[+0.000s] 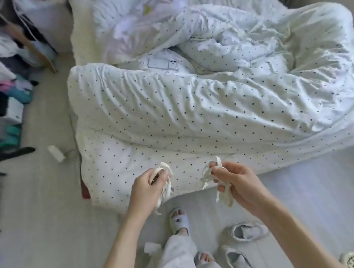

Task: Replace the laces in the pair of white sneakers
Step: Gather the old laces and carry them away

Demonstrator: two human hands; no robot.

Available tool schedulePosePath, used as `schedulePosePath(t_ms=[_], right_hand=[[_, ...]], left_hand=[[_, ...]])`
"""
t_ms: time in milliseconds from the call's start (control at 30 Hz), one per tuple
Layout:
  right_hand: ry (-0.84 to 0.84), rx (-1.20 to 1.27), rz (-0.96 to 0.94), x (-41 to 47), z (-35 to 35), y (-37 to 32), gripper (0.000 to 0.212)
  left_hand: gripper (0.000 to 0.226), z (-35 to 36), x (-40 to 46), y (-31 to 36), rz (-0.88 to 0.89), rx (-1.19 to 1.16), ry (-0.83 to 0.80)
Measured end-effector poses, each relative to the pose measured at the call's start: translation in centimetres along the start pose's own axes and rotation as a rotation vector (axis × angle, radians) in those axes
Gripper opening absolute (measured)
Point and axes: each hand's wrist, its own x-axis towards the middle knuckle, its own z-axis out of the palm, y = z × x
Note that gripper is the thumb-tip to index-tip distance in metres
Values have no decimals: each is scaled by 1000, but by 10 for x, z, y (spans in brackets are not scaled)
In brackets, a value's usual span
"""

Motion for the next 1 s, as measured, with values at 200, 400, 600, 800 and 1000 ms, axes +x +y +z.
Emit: schedulePosePath(t_ms=[200,400,600,800,1000], right_hand=[[-162,-198,63,43,104,-7,12],[-316,-330,88,97,230,-10,11],[-457,-410,141,132,316,-2,15],[-630,-537,168,172,391,-1,27],[-762,-654,195,195,463,6,13]], left_hand=[[25,-92,1,-41,-83,-124,252],[15,-198,21,-87,-183,-167,353],[21,-266,30,-116,-325,-228,552],[23,-305,44,-132,-407,-313,641],[24,-331,44,-147,-457,-451,763]])
